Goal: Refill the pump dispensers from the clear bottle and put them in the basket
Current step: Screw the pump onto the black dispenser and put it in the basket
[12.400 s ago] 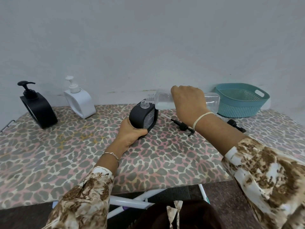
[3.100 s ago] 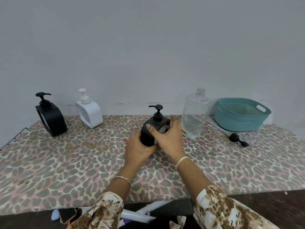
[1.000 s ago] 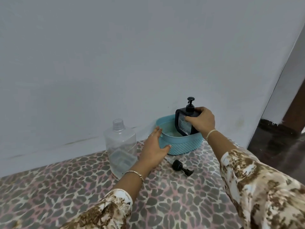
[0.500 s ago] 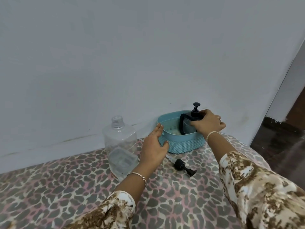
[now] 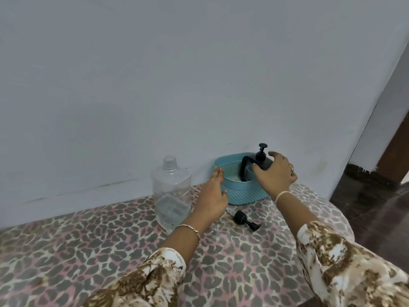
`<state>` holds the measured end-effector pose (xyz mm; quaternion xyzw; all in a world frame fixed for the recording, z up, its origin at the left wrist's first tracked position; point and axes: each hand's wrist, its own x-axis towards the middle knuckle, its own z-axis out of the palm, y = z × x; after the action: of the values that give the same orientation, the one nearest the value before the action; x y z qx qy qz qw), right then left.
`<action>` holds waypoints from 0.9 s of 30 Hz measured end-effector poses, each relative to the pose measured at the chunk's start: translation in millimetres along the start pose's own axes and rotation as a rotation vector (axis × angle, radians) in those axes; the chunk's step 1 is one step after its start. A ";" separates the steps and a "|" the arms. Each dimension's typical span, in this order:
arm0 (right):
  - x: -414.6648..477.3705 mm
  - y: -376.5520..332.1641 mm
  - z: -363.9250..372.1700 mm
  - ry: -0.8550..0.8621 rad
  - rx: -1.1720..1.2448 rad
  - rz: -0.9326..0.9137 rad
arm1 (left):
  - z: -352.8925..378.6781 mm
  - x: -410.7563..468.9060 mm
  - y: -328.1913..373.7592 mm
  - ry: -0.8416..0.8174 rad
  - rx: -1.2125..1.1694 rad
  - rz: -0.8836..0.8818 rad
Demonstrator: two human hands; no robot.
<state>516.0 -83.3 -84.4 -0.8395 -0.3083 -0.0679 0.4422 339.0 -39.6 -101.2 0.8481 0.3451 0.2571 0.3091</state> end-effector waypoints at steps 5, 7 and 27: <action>-49.9 -19.5 -16.2 -0.041 0.155 -0.158 | -16.3 -37.6 10.0 0.080 -0.102 0.036; -76.2 -24.7 -20.9 -0.032 0.216 -0.170 | -23.9 -58.8 9.4 0.130 -0.172 0.048; -298.8 -143.5 69.3 -0.601 0.151 -0.613 | -169.0 -221.5 -136.5 0.855 -0.082 -0.344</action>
<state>182.8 -105.6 -141.0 -0.6568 -0.6624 0.0740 0.3526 31.6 -67.9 -131.9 0.5833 0.5668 0.5423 0.2106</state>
